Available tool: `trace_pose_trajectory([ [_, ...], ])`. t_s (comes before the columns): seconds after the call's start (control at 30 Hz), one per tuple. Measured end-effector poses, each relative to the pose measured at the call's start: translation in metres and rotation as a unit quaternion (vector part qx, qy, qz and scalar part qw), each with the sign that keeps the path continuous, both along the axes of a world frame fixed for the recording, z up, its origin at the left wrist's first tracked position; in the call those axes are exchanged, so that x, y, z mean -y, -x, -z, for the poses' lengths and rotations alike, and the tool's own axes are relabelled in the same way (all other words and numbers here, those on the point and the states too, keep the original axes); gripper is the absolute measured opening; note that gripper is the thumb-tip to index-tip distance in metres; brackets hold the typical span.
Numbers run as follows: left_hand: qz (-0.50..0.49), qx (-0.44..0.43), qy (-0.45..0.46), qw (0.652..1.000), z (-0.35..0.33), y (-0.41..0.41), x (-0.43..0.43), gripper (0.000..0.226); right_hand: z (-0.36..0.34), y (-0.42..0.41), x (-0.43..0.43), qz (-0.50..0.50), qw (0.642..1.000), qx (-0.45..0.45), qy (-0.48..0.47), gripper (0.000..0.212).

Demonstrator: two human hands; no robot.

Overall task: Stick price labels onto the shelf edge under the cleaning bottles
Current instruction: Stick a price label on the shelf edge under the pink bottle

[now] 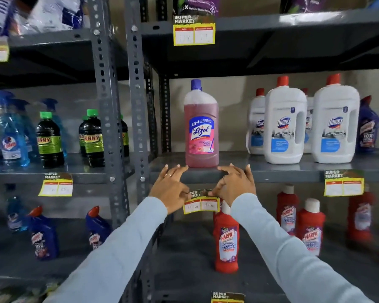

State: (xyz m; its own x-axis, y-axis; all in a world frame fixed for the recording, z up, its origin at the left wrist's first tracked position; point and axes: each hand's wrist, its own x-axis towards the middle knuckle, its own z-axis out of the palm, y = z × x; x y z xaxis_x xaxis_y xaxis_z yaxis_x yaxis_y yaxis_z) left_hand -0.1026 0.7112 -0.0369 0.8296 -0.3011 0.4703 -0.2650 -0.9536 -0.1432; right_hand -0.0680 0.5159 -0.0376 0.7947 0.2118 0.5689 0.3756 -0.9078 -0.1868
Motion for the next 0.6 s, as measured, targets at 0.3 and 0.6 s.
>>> trace_pose_trajectory([
  [0.3,0.052,-0.039,0.169,0.983,-0.029,-0.016,-0.011,0.024,-0.031,-0.002,-0.001,0.008,0.978,-0.079,-0.192,0.033],
  [0.6,0.030,-0.010,0.142,0.989,-0.032,-0.033,-0.010,0.025,-0.035,-0.004,-0.006,0.054,0.974,-0.066,-0.212,0.035],
])
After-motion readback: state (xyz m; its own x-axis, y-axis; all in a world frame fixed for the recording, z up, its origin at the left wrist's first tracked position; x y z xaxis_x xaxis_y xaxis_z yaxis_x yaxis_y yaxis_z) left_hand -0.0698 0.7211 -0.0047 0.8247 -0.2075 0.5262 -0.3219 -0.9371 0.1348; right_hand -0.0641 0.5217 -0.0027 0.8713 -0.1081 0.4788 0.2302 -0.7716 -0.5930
